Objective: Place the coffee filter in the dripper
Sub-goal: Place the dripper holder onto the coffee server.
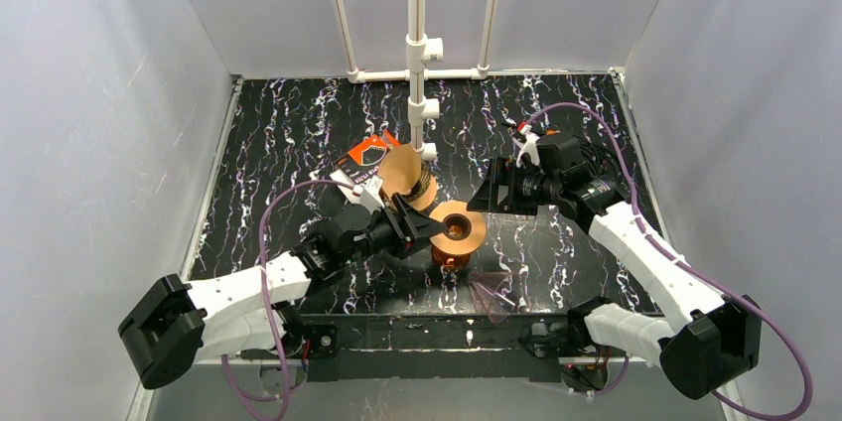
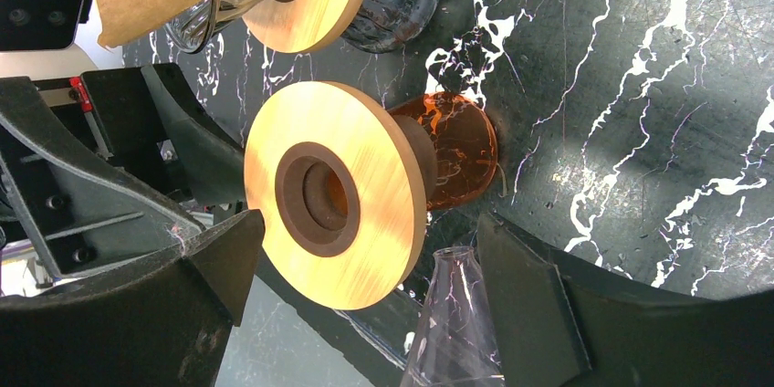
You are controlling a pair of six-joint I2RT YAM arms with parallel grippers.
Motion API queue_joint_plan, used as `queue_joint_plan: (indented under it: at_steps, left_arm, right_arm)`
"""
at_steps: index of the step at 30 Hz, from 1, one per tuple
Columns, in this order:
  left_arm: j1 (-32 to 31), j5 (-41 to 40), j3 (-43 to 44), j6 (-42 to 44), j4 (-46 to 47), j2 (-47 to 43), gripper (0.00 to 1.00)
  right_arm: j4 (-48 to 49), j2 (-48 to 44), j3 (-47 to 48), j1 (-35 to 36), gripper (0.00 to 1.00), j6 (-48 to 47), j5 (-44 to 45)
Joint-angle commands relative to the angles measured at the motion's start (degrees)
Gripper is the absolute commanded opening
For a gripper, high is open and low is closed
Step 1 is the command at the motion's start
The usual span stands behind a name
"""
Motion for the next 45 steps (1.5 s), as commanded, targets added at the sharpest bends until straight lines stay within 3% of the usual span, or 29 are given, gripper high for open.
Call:
queue_joint_plan:
  at_steps: [1,4,12,25,33,45]
  left_arm:
    - [0.18,-0.04,-0.34,2.23,-2.3,-2.63,0.67]
    - [0.16,-0.99,1.64,4.9,-9.28,-4.93,0.81]
    - [0.13,-5.74,9.43,11.64,-30.95,-8.8,0.98]
    - [-1.85,-4.47,17.79,21.85,-46.27,-8.63,0.98]
    - [-14.49,-14.8,31.49,30.16,-58.79,0.53,0.98]
    - [-30.32,-24.79,51.8,36.22,-65.42,22.39,0.98]
  right_arm:
    - [1.52,-0.63,-0.22,-0.29,0.95,-0.6,-0.03]
    - [1.52,-0.56,-0.03,-0.29,0.96,-0.65,0.07]
    - [1.52,-0.29,0.13,-0.29,0.96,-0.72,0.46]
    - [1.52,-0.08,-0.28,-0.37,0.97,-1.11,1.55]
    - [1.49,-0.36,-1.44,-0.93,0.98,-1.31,1.96]
    - [1.28,-1.26,-4.84,-4.29,0.98,-1.46,1.55]
